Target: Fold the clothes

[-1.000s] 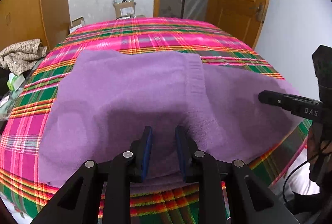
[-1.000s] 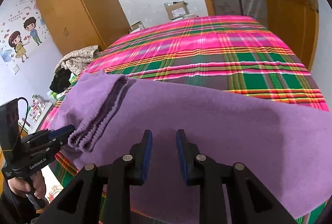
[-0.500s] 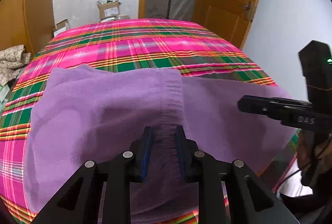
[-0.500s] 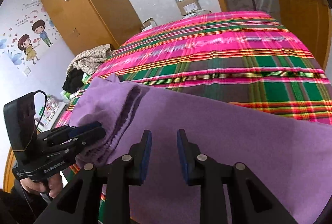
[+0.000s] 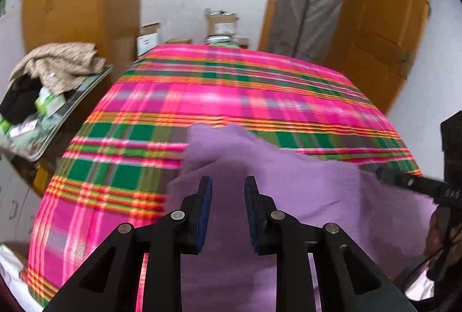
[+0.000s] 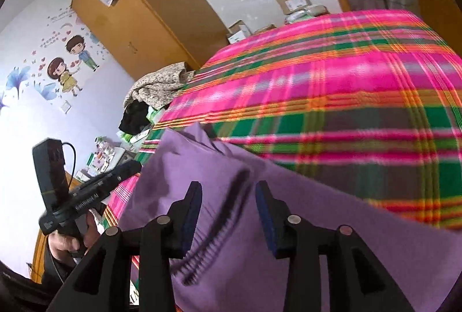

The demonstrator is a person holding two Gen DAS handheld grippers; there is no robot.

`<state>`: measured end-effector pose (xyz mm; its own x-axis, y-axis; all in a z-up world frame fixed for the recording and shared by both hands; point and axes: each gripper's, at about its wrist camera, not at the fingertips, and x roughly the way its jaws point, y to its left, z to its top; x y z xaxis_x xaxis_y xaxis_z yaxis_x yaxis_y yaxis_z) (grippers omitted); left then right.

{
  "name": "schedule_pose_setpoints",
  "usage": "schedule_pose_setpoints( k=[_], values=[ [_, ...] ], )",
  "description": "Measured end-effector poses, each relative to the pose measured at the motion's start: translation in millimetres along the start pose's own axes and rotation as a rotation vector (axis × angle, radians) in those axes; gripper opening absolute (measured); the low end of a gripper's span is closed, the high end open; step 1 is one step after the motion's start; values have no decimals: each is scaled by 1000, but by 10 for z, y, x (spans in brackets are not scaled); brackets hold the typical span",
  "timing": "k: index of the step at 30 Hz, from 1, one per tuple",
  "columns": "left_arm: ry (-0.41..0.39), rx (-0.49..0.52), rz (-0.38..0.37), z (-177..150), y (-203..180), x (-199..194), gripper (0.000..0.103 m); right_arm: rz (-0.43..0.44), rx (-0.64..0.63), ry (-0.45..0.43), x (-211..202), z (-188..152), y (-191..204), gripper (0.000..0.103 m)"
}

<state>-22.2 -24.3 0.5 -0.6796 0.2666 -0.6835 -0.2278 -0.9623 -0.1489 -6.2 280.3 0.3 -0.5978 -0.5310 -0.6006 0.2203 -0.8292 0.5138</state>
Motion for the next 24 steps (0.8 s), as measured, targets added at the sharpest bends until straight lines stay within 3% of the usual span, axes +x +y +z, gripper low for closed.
schedule_pose_setpoints(
  k=[6, 17, 24],
  values=[
    [41, -81, 33, -181, 279, 58, 23, 48, -105, 54, 352, 292, 374, 40],
    [71, -115, -22, -389, 451, 16, 23, 101, -287, 221, 1326, 596, 1019, 40],
    [85, -130, -49, -534, 520, -20, 23, 92, -247, 301, 1912, 764, 1005, 41]
  ],
)
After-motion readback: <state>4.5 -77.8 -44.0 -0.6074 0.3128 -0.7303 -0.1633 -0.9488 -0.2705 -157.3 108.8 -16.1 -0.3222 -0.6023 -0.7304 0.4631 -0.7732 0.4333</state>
